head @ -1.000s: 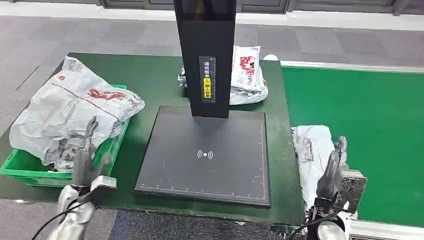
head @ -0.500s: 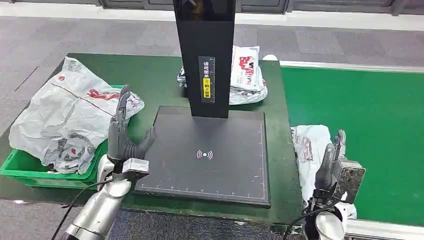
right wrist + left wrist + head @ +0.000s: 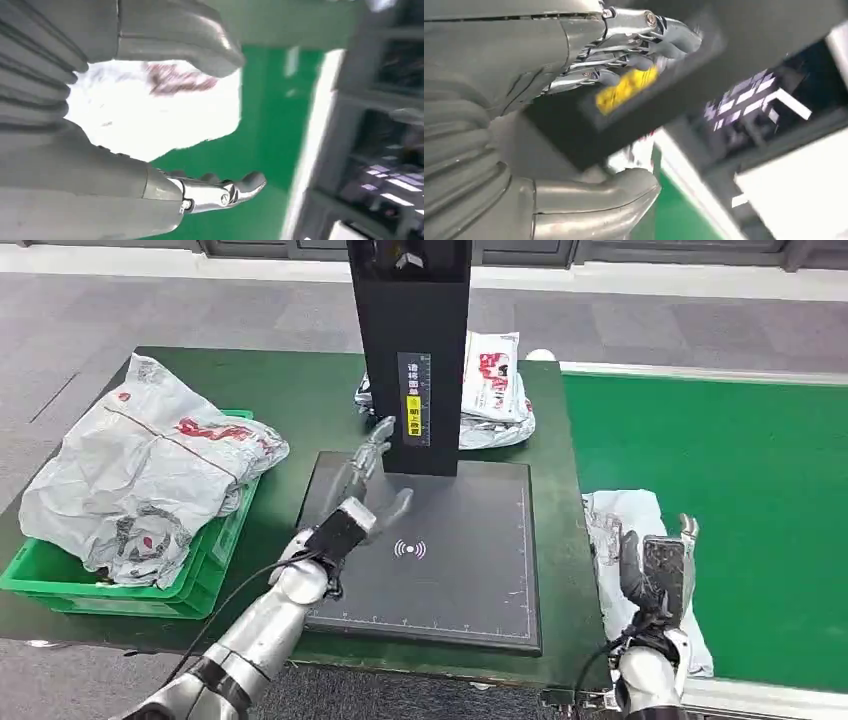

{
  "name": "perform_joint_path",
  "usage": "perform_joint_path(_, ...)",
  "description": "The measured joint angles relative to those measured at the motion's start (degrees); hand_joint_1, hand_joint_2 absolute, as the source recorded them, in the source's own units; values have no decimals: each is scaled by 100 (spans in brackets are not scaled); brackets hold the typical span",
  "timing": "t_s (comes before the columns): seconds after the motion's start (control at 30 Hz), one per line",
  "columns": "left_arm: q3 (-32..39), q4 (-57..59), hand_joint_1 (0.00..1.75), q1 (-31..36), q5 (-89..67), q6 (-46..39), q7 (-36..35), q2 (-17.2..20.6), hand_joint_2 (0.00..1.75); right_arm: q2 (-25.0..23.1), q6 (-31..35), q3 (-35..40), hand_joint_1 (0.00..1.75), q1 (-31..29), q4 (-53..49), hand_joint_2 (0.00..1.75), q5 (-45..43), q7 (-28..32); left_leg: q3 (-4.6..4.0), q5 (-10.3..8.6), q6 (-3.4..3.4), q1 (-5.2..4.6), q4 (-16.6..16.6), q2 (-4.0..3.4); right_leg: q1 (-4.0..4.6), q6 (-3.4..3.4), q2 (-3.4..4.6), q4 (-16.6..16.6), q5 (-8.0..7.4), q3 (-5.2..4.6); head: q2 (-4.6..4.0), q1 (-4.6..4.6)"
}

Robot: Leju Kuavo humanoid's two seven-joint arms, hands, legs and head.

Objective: Moved the parcel from conveyor to table for the left to box.

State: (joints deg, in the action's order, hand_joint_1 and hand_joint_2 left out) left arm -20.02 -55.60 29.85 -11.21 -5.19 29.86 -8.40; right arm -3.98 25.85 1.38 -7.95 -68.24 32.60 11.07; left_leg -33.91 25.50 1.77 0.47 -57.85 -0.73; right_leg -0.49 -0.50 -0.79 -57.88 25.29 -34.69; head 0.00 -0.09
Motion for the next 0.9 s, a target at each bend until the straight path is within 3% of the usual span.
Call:
perform_joint_path(0.2, -50, 863, 0, 303, 90, 222, -20, -318, 175, 42, 143, -136, 0, -2, 302, 175, 465, -316, -2, 0, -1, 0, 0, -3, 0, 0, 2, 0, 1, -4, 0, 0)
perform_joint_path(0.57, -48, 2043, 0, 652, 81, 274, -174, -683, 175, 66, -459, -842, 0, 10, 1363, 175, 3091, -2281, -7, 4, -8, -5, 0, 0, 0, 1, 0, 0, 1, -3, 0, 2)
perform_joint_path(0.6, -46, 2096, 0, 661, 63, 254, -230, -699, 175, 66, -539, -907, 16, -15, 1545, 175, 3235, -2353, -7, 4, -8, -5, 0, -1, -1, 2, 1, 0, 1, -3, 0, 2)
perform_joint_path(0.63, -46, 2148, 0, 668, 46, 239, -266, -712, 175, 66, -568, -961, 175, -34, 1713, 175, 3324, -2386, -7, 4, -9, -5, 0, -1, -1, 2, 1, 0, 1, -3, 0, 2)
perform_joint_path(0.9, -44, 2323, 0, 686, -269, -412, -337, -727, 175, 68, -1250, -1399, 175, -625, 2878, 175, 3116, -1823, 31, 33, -26, 11, 0, -70, 17, 6, 63, 11, -1, 41, 0, 0)
